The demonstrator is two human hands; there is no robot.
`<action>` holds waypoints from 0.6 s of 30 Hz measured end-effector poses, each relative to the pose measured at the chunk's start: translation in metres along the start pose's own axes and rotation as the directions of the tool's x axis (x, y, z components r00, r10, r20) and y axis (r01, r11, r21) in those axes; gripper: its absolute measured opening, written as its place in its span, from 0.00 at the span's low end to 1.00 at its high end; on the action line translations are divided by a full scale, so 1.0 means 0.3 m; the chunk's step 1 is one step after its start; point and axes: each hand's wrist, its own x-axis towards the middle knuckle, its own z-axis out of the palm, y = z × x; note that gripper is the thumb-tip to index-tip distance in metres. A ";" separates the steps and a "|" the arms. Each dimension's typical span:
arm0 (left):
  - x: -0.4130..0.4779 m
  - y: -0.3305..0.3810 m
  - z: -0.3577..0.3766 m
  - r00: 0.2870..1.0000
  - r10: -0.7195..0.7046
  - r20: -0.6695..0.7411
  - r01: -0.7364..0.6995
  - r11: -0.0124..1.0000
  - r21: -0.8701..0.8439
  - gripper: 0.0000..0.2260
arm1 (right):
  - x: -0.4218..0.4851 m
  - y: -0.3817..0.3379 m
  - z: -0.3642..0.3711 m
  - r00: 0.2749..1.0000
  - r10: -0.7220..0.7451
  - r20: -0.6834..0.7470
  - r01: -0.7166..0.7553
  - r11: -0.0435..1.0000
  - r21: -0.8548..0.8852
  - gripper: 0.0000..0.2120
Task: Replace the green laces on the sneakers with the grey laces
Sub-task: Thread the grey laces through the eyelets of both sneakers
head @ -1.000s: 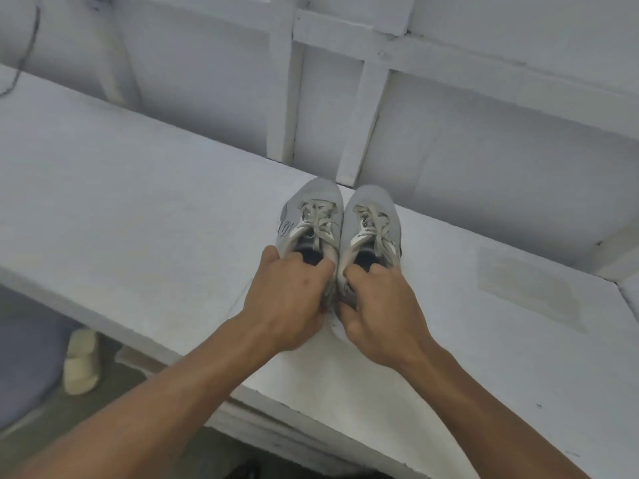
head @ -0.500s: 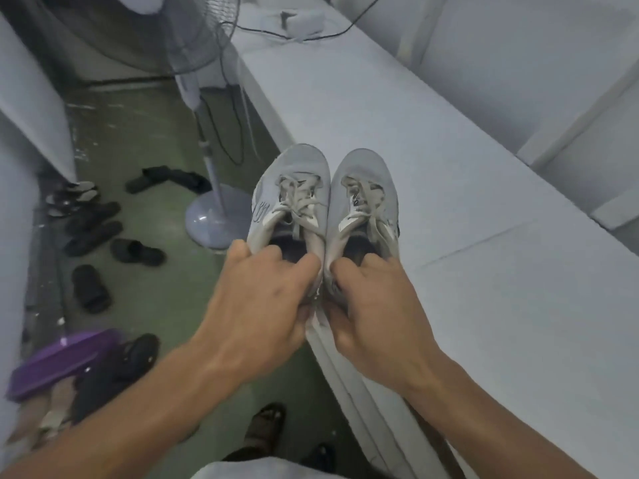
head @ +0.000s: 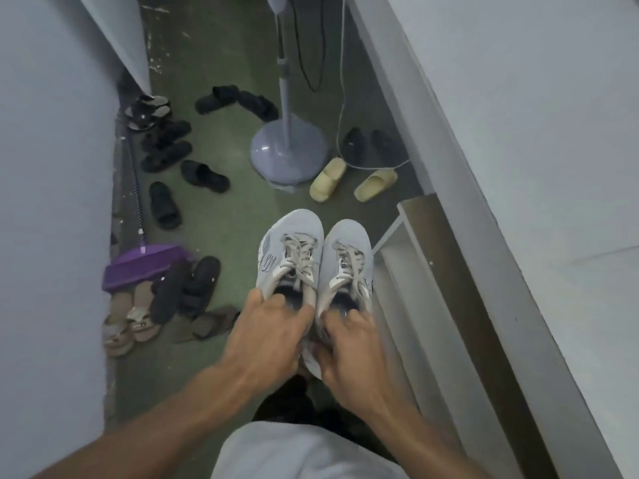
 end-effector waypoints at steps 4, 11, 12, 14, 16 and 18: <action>0.096 0.084 0.091 0.981 0.140 0.132 -0.142 0.990 0.010 0.16 | -0.085 0.114 0.103 0.975 0.220 0.017 -0.221 0.975 0.020 0.14; 0.358 0.339 0.262 0.876 0.424 0.230 -0.445 0.894 0.044 0.16 | -0.240 0.374 0.213 0.775 0.632 -0.018 -0.630 0.774 0.067 0.11; 0.399 0.387 0.293 0.846 0.468 0.256 -0.495 0.867 0.050 0.16 | -0.264 0.416 0.223 0.723 0.690 -0.037 -0.687 0.723 0.068 0.11; 0.472 0.449 0.334 0.802 0.545 0.245 -0.575 0.815 0.069 0.15 | -0.281 0.492 0.232 0.667 0.740 -0.089 -0.741 0.671 0.031 0.12; 0.537 0.503 0.389 0.785 0.601 0.150 -0.617 0.781 0.100 0.20 | -0.290 0.558 0.251 0.618 0.781 -0.091 -0.780 0.624 0.052 0.17; 0.600 0.566 0.432 0.736 0.667 0.116 -0.674 0.737 0.041 0.21 | -0.310 0.629 0.274 0.529 0.842 -0.106 -0.838 0.538 0.088 0.17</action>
